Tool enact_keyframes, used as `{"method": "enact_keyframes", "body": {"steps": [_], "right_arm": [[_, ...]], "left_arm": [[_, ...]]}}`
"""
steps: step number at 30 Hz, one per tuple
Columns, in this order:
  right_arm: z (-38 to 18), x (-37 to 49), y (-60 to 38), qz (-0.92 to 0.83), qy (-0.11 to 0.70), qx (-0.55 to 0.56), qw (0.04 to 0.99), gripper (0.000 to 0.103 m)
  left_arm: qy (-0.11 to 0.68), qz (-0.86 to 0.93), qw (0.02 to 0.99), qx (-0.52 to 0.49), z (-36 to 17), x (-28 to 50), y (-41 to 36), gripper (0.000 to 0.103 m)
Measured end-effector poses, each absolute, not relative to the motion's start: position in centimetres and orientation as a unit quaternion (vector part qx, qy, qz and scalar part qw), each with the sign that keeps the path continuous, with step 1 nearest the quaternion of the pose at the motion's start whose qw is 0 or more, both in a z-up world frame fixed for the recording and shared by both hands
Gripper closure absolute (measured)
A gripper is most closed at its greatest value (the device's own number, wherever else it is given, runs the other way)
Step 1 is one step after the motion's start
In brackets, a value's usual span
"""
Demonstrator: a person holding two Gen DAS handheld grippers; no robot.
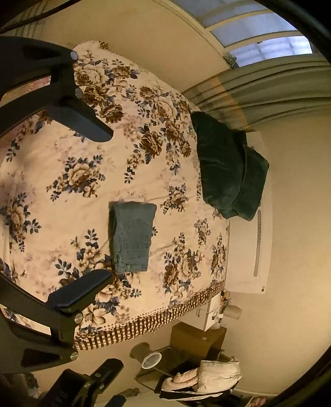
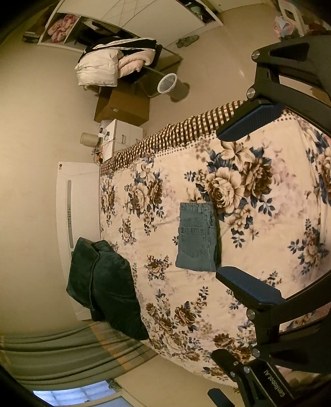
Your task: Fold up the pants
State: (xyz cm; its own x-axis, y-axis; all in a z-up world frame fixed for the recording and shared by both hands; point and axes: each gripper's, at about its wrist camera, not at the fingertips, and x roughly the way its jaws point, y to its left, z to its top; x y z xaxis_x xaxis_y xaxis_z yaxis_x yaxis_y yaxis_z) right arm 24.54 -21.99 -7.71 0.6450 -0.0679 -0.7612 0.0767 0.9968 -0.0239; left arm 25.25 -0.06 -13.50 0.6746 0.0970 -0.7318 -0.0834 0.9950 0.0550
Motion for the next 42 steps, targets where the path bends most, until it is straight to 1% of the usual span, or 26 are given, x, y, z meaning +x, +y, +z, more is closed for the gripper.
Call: {"method": "enact_keyframes", "body": {"steps": [11,42], "right_arm": [[-7.9,23.5,-21.7,-0.048,0.409,0.009,0.911,0.002],[-8.4,22.9,-21.3,-0.042,0.41,0.013,0.911,0.002]], "left_arm": [[0.384,0.039,0.922,0.004,-13.0,24.5,-0.3,0.001],[0.379,0.043,0.924,0.008,-12.5,24.4,-0.5,0.001]]}}
